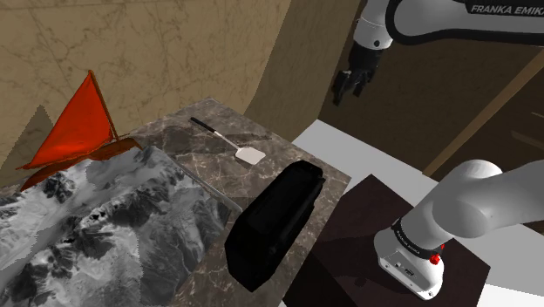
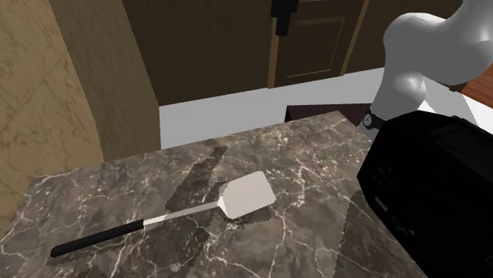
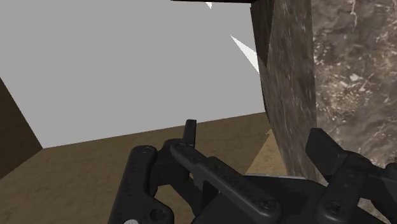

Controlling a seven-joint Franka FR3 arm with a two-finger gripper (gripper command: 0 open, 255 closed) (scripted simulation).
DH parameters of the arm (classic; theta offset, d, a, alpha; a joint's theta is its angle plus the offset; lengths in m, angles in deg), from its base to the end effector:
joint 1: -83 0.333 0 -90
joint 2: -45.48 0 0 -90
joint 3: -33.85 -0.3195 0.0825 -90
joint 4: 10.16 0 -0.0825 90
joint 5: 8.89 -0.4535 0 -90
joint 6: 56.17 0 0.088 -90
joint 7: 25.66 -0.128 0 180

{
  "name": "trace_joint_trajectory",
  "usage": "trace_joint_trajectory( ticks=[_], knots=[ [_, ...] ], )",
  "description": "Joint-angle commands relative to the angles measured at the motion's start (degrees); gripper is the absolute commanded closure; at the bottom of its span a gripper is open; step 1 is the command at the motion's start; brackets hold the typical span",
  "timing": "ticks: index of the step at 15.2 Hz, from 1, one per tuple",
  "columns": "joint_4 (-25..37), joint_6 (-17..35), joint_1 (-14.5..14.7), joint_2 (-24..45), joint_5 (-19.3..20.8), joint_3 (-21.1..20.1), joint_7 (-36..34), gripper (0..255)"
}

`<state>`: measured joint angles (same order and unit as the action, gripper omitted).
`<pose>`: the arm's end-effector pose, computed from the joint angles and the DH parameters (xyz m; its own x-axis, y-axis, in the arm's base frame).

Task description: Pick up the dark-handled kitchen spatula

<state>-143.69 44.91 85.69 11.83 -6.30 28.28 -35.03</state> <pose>0.4394 0.0618 0.5211 0.9991 -0.0252 0.0338 -0.0283 -0.9952 0.0939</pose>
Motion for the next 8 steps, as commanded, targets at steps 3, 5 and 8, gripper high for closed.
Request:
trace_joint_trajectory(
  ticks=[3, 5, 8],
  knots=[
    [2.47, 4.5, 1.63, 6.72, -1.39, -2.63, -1.76, 0],
    [4.14, 6.34, 2.33, 10.08, -1.8, -3.86, -2.54, 0],
    [7.05, 8.81, 3.31, 15.22, -2.09, -5.7, -3.73, 0]
  ],
)
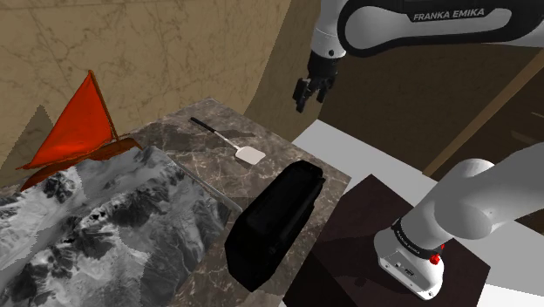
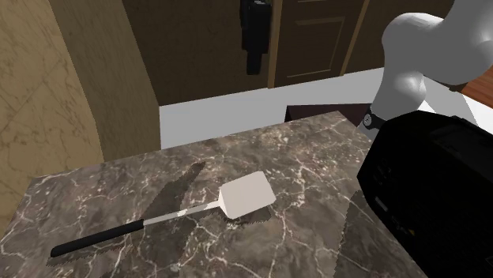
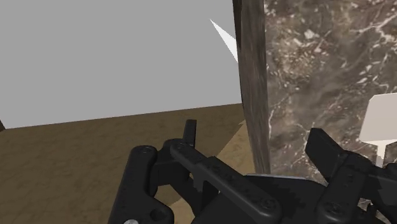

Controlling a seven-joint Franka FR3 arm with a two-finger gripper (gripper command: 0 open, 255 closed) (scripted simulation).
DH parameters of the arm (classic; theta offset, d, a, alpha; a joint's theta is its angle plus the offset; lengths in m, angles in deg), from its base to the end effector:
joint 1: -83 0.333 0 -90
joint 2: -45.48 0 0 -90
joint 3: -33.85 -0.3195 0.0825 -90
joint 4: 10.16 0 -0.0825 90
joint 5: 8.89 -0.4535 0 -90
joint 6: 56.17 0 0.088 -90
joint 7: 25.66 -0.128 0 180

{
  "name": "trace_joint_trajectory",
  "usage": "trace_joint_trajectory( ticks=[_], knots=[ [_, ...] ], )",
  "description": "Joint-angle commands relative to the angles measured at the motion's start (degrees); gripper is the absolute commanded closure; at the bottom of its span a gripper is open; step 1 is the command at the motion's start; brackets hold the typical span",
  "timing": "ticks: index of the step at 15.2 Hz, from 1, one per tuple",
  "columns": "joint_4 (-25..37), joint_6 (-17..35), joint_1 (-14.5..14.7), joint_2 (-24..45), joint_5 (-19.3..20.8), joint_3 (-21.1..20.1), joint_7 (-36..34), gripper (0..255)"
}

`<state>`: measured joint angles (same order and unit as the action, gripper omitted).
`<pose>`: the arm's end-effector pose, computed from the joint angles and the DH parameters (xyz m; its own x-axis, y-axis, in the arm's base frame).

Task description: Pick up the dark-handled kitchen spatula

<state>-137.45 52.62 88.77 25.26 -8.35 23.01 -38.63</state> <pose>0.4951 0.1505 0.4785 0.9976 0.0571 0.0399 0.0544 -0.9963 0.0667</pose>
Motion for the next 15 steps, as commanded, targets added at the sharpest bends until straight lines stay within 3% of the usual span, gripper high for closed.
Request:
trace_joint_trajectory(
  ticks=[1, 15],
  knots=[
    [1.88, 1.84, 0.54, 3.53, -0.04, -1.03, -0.54, 0],
    [22.82, 7.22, 6.18, 29.3, 4.66, -7.95, -6.95, 0]
  ],
)
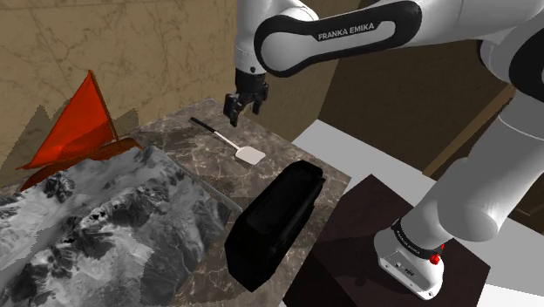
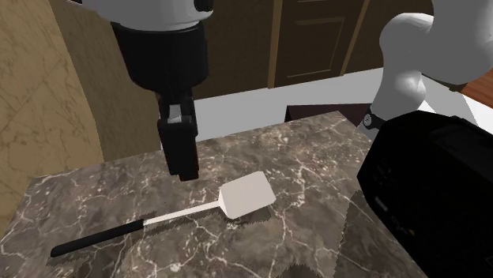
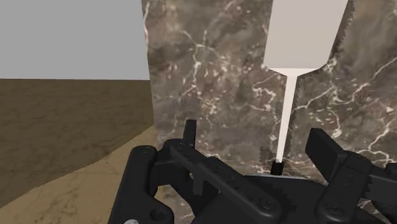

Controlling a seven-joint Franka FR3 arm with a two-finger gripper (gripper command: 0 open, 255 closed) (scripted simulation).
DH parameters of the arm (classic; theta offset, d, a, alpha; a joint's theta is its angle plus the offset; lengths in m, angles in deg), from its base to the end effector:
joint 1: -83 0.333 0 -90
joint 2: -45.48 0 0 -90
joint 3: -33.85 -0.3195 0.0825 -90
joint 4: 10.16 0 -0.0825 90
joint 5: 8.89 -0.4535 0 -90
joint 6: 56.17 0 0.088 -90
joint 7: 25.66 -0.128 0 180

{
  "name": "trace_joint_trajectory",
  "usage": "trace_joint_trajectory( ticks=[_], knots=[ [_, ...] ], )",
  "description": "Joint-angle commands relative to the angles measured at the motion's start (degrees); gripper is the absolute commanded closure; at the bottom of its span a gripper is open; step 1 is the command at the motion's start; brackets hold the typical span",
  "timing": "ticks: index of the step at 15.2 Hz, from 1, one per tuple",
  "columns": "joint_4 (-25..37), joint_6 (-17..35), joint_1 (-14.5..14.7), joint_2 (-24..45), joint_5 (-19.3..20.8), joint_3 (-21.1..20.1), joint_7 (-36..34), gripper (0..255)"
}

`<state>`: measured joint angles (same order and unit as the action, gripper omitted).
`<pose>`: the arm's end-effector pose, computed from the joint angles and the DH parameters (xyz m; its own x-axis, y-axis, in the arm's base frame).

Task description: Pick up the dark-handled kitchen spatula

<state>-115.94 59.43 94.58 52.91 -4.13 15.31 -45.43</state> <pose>0.5812 0.3238 0.4164 0.9761 0.2098 0.0576 0.2091 -0.9777 0.0170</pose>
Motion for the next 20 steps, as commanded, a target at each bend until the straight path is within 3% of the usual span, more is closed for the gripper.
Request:
trace_joint_trajectory(
  ticks=[1, 5, 14, 15, 20],
  knots=[
    [3.28, 0.39, 0.98, 3.6, 1.04, -0.55, -0.58, 0],
    [10.27, -0.08, 3.3, 10.14, 3.07, -1.3, -1.84, 0],
    [6.69, 5.09, 3.42, 11.84, 3.94, -0.95, -2.49, 0],
    [6.61, 5.09, 3.43, 11.76, 3.92, -0.96, -2.52, 255],
    [6.55, 5.1, 3.42, 11.71, 3.91, -0.97, -2.52, 255]
  ],
)
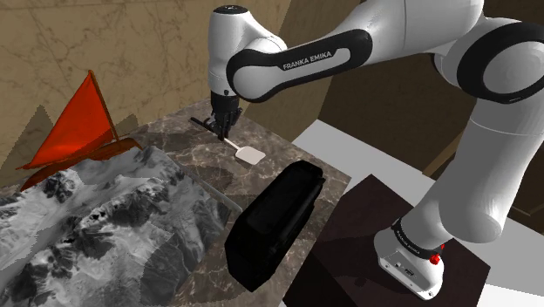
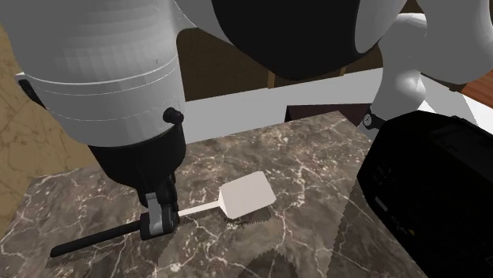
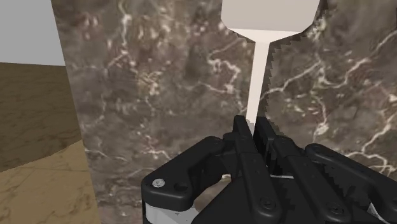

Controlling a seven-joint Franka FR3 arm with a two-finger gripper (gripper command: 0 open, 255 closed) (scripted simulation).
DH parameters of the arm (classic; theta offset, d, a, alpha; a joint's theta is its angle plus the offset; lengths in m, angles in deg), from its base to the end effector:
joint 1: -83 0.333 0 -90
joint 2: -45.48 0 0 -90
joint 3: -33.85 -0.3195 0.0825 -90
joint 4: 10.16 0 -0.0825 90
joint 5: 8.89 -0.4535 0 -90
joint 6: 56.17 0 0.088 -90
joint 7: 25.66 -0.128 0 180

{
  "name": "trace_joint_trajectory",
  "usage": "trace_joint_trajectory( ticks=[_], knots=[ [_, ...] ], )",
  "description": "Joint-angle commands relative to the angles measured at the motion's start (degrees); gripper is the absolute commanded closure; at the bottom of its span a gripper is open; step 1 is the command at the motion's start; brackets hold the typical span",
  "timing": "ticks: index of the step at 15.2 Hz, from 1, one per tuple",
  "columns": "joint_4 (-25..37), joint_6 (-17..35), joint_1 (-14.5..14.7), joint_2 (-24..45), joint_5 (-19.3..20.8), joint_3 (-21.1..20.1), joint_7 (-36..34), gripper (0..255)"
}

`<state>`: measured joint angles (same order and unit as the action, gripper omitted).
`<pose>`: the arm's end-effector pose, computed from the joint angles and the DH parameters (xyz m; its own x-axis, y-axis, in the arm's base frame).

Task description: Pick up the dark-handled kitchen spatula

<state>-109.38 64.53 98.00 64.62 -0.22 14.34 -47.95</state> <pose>0.6022 0.3842 0.3529 0.9627 0.2621 0.0664 0.2627 -0.9649 -0.0004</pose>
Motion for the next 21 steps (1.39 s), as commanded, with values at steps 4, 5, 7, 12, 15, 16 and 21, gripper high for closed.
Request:
trace_joint_trajectory(
  ticks=[4, 5, 7, 12, 15, 16, 21],
  knots=[
    [0.14, -0.01, 0.0, 0.13, 0.04, 0.02, 0.02, 255],
    [0.55, -0.68, -0.02, -0.14, -0.1, -0.03, 0.12, 255],
    [1.45, -2.03, -0.06, -0.62, -0.35, -0.13, 0.31, 255],
    [3.94, -5.47, -0.11, -1.65, -0.88, -0.33, 0.72, 255],
    [5.62, -7.59, -0.1, -2.13, -1.14, -0.43, 0.93, 255],
    [6.21, -8.31, -0.1, -2.27, -1.22, -0.46, 0.99, 255],
    [8.18, -10.59, -0.05, -2.61, -1.42, -0.55, 1.17, 255]
  ],
)
